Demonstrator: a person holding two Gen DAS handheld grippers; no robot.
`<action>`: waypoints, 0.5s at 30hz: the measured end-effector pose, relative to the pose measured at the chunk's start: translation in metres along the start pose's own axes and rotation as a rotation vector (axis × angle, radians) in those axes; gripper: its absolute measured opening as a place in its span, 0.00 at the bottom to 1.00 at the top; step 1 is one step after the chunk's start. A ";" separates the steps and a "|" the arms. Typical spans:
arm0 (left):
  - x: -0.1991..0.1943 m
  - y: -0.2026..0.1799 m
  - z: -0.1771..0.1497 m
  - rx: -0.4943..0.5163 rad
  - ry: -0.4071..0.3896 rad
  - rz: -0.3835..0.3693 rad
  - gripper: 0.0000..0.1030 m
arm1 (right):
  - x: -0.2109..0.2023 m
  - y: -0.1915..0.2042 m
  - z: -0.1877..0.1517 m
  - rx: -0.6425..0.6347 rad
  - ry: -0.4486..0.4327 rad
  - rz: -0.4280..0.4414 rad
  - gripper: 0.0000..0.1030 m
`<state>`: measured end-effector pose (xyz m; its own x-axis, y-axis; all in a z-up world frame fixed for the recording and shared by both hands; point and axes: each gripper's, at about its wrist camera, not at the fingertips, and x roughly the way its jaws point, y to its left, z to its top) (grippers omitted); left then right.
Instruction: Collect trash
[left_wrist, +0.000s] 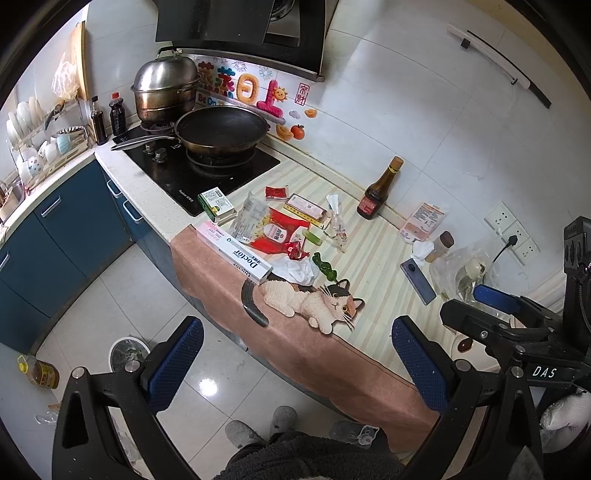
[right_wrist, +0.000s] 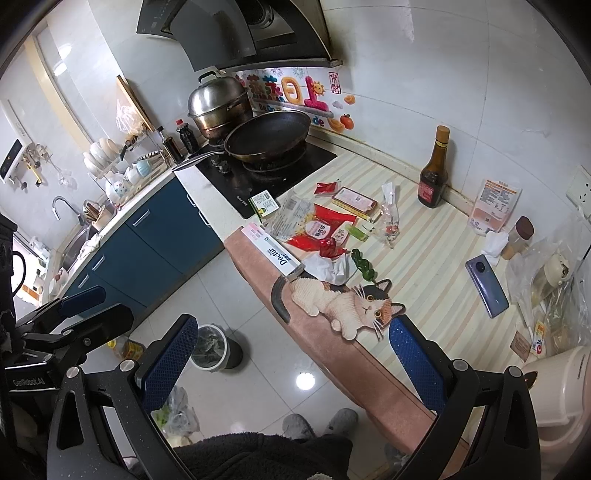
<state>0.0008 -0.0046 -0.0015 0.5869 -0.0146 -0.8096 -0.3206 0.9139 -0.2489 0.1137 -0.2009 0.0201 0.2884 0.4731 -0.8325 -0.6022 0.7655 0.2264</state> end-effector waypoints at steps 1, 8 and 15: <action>0.000 0.000 0.000 -0.001 -0.001 0.000 1.00 | 0.000 0.000 0.000 0.001 -0.001 0.001 1.00; 0.001 -0.002 0.001 -0.002 0.001 -0.007 1.00 | 0.001 0.001 -0.005 0.000 0.000 0.006 1.00; 0.003 -0.004 0.004 0.004 0.003 -0.014 1.00 | 0.001 0.003 -0.006 -0.001 0.000 0.009 1.00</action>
<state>0.0069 -0.0069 -0.0004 0.5891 -0.0282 -0.8075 -0.3100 0.9150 -0.2581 0.1076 -0.2005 0.0169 0.2824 0.4800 -0.8306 -0.6056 0.7607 0.2336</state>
